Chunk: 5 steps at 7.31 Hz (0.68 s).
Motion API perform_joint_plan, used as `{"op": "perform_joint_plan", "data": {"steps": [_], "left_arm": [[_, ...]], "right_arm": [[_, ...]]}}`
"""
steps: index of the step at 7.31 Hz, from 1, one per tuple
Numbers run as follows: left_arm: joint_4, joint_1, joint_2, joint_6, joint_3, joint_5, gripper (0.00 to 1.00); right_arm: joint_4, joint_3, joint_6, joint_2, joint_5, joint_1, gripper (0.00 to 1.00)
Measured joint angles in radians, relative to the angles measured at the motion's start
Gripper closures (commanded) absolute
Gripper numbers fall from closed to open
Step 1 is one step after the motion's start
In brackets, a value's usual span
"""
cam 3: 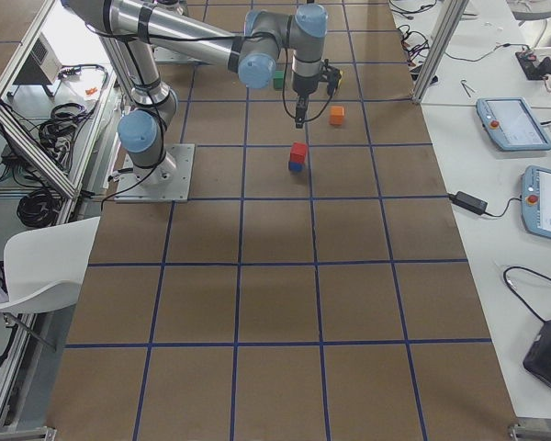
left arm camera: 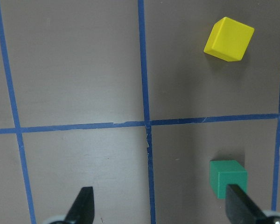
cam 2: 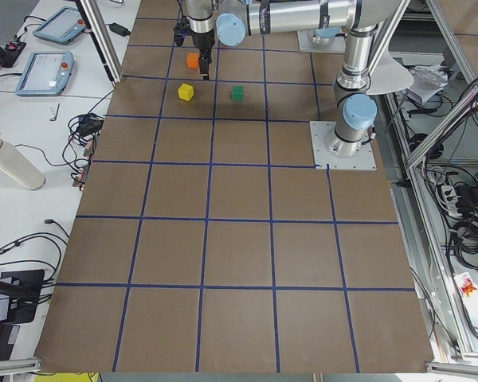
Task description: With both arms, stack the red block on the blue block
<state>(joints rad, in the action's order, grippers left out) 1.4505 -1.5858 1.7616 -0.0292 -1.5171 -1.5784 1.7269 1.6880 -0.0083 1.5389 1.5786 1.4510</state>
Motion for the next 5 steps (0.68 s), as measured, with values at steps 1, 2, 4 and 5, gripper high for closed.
{"op": "perform_joint_plan", "data": {"steps": [1, 2, 4, 5], "left_arm": [[0.018, -0.008, -0.004, 0.0, 0.034, -0.007, 0.0], [0.085, -0.028, -0.008, 0.001, 0.095, -0.014, 0.0], [0.263, -0.069, -0.021, 0.007, 0.203, -0.02, 0.0], [0.338, -0.068, -0.035, 0.009, 0.21, -0.02, 0.0]], "right_arm": [[-0.03, -0.057, 0.005, -0.003, -0.003, 0.054, 0.0], [-0.05, -0.097, 0.007, -0.005, -0.003, 0.089, 0.0], [-0.075, -0.127, 0.003, -0.01, -0.005, 0.101, 0.0], [-0.076, -0.126, 0.005, -0.012, -0.005, 0.098, 0.0]]}}
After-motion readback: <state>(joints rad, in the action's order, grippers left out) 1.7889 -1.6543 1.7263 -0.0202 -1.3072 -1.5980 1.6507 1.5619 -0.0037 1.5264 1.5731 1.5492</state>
